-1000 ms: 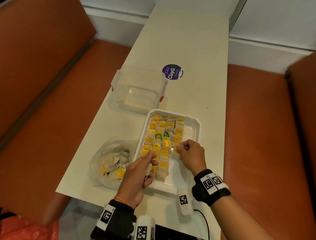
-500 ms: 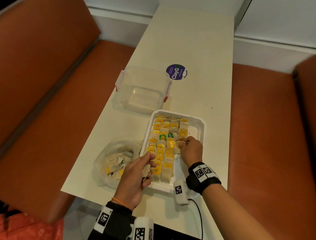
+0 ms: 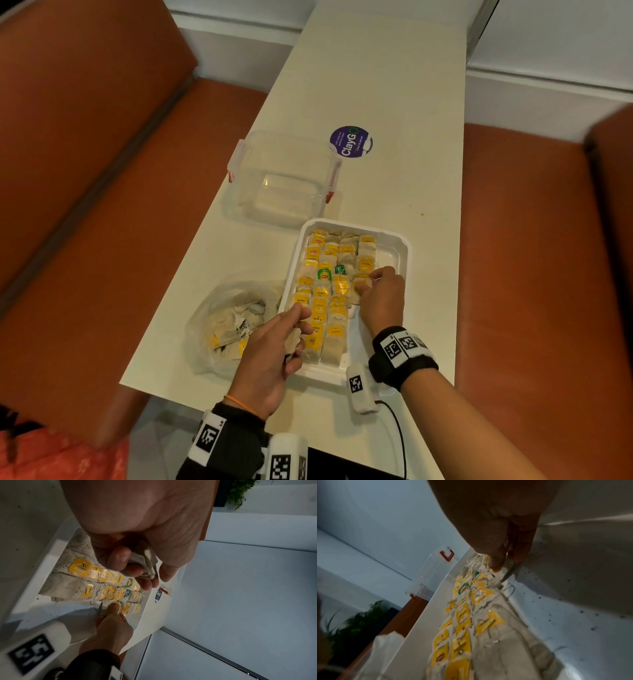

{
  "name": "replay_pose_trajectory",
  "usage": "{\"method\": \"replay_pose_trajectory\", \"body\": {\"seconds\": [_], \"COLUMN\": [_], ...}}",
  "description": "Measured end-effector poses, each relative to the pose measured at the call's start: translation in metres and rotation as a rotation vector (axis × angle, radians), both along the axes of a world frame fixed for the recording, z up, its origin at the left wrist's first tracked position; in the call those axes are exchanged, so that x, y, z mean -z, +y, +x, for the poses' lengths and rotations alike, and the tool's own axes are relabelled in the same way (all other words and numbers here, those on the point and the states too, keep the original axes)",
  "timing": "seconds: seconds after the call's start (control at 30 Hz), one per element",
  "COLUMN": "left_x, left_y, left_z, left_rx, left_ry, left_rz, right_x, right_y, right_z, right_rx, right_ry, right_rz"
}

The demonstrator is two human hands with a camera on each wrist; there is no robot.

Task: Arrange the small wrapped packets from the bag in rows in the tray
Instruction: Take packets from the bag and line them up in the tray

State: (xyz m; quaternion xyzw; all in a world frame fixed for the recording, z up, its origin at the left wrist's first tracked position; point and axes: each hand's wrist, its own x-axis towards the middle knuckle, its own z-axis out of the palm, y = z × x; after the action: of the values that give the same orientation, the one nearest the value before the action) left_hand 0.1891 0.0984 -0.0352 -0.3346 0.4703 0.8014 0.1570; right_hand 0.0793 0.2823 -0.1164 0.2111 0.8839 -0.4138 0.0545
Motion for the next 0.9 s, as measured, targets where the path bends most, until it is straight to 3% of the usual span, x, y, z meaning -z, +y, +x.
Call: {"method": "replay_pose_trajectory", "body": {"seconds": [0.13, 0.27, 0.77, 0.9], "left_x": [0.001, 0.001, -0.002, -0.004], "left_y": [0.0, 0.001, 0.002, 0.003], "left_z": [0.001, 0.0, 0.003, 0.005], "left_rx": [-0.006, -0.007, 0.002, 0.0], "left_ry": [0.002, 0.007, 0.009, 0.006], "left_rz": [0.001, 0.002, -0.022, -0.021], "right_x": [-0.004, -0.005, 0.0, -0.014], "right_y": [-0.006, -0.003, 0.001, 0.005], "right_z": [0.011, 0.018, 0.011, 0.019], "right_rx": [-0.088, -0.184, -0.187, -0.183], "right_ry": [0.096, 0.006, -0.093, -0.072], "right_rz": [0.139, 0.182, 0.039, -0.001]}}
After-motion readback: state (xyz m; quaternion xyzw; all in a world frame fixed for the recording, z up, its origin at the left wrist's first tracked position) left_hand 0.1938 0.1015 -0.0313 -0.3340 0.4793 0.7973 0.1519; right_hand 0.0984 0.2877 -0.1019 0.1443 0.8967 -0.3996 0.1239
